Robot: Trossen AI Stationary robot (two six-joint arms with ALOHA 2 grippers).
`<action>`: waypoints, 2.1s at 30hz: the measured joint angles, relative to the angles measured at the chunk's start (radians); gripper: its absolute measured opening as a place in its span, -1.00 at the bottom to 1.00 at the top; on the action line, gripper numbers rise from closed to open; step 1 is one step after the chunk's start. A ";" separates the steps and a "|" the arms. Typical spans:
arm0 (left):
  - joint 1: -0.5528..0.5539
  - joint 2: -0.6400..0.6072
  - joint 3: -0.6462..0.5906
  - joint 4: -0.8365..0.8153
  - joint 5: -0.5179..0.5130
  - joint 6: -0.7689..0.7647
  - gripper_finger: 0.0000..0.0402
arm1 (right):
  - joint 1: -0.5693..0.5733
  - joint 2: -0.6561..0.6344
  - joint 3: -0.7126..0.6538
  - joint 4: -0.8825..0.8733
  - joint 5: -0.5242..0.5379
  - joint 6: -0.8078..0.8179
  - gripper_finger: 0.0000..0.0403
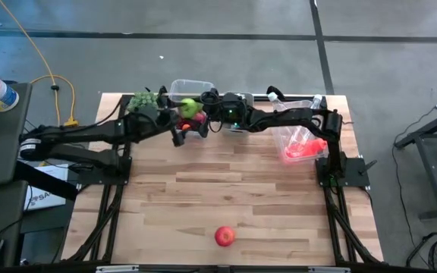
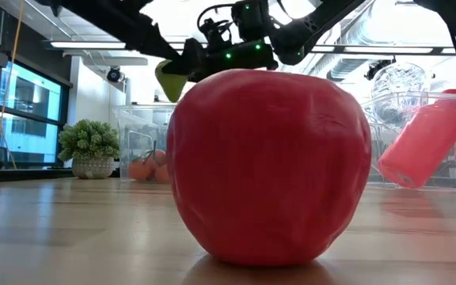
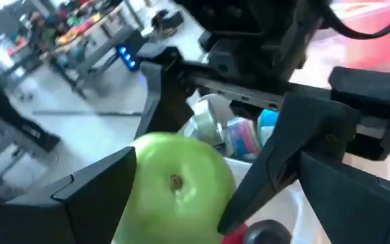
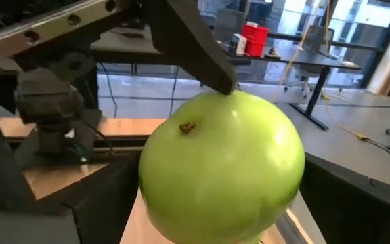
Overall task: Pick & Place Food Item
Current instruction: Put the green pear into the left transparent bin, then put the red apple into the left transparent bin
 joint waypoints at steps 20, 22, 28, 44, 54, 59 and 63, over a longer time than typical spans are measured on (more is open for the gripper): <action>0.141 0.011 0.000 -0.159 0.276 -0.164 0.94 | 0.038 -0.028 0.000 0.010 -0.006 -0.066 0.82; 0.132 -0.002 0.000 -0.167 0.277 -0.168 0.94 | 0.052 -0.059 0.000 -0.030 0.003 -0.096 0.82; 0.080 -0.039 0.000 -0.224 0.281 -0.213 0.94 | 0.121 -0.147 0.001 -0.216 0.217 -0.123 0.82; -0.181 0.008 -0.002 -0.085 0.726 -0.587 0.94 | 0.575 -0.199 0.000 -0.615 0.809 0.089 0.82; -0.487 0.008 -0.002 0.082 0.173 -0.490 0.94 | 0.979 -0.293 0.000 -1.002 1.286 0.443 0.82; -0.585 0.008 -0.002 0.047 -0.002 -0.478 0.94 | 1.153 -0.340 0.000 -1.113 1.352 0.697 0.82; -0.647 0.046 -0.002 -0.009 -0.006 -0.440 0.94 | 1.234 -0.338 -0.001 -1.131 1.458 0.734 0.82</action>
